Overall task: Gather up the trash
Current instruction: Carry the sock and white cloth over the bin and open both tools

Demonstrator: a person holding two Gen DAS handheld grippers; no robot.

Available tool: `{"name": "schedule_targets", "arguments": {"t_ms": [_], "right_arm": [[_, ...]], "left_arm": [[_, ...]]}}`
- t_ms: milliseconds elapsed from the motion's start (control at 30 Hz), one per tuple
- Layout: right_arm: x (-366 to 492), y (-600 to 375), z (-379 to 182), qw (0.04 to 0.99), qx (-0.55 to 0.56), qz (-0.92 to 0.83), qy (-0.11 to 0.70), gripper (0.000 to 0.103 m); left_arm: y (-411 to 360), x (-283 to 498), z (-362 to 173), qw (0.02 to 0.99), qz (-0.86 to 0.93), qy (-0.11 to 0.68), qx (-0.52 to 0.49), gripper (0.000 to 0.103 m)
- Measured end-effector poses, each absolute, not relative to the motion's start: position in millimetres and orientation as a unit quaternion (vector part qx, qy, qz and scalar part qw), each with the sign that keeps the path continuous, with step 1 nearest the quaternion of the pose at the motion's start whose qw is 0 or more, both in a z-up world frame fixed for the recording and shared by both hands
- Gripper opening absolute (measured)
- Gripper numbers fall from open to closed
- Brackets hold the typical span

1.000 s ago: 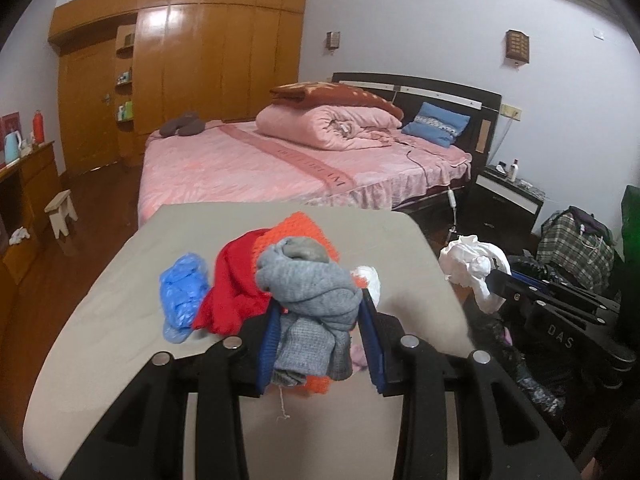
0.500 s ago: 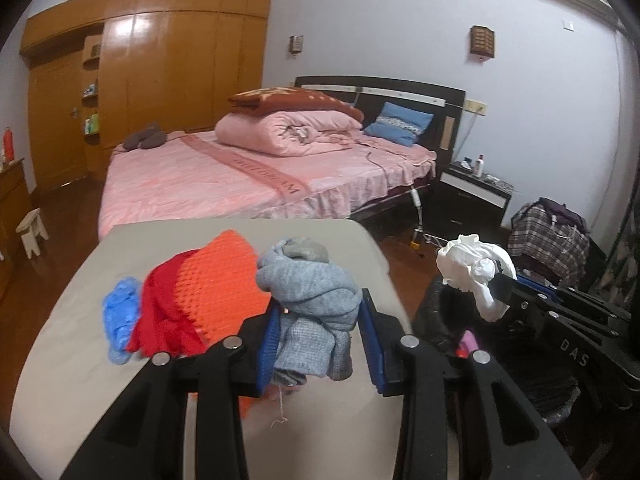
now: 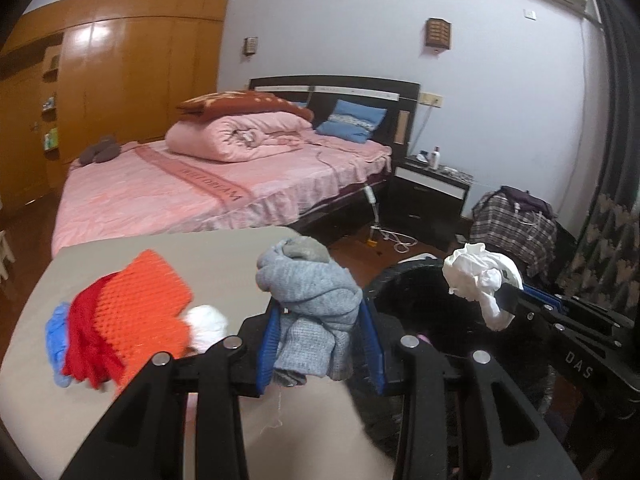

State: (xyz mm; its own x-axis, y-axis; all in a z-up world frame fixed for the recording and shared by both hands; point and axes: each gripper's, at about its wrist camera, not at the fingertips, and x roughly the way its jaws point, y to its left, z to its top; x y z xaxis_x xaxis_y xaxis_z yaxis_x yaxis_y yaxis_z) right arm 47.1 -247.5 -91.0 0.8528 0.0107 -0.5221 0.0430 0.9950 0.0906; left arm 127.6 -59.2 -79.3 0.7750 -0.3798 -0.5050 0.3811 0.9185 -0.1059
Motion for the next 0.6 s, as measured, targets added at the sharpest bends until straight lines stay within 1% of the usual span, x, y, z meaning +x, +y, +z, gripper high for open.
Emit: {"name": "schedule_targets", "arguments": {"t_ms": [600], "right_arm": [[27.6, -327.9, -109.9, 0.952, 0.068, -0.095, 0.284, 0.013]], "left_arm": [[-159.0, 135.3, -87.9, 0.915, -0.290, 0.281, 0.020, 0.037]]}}
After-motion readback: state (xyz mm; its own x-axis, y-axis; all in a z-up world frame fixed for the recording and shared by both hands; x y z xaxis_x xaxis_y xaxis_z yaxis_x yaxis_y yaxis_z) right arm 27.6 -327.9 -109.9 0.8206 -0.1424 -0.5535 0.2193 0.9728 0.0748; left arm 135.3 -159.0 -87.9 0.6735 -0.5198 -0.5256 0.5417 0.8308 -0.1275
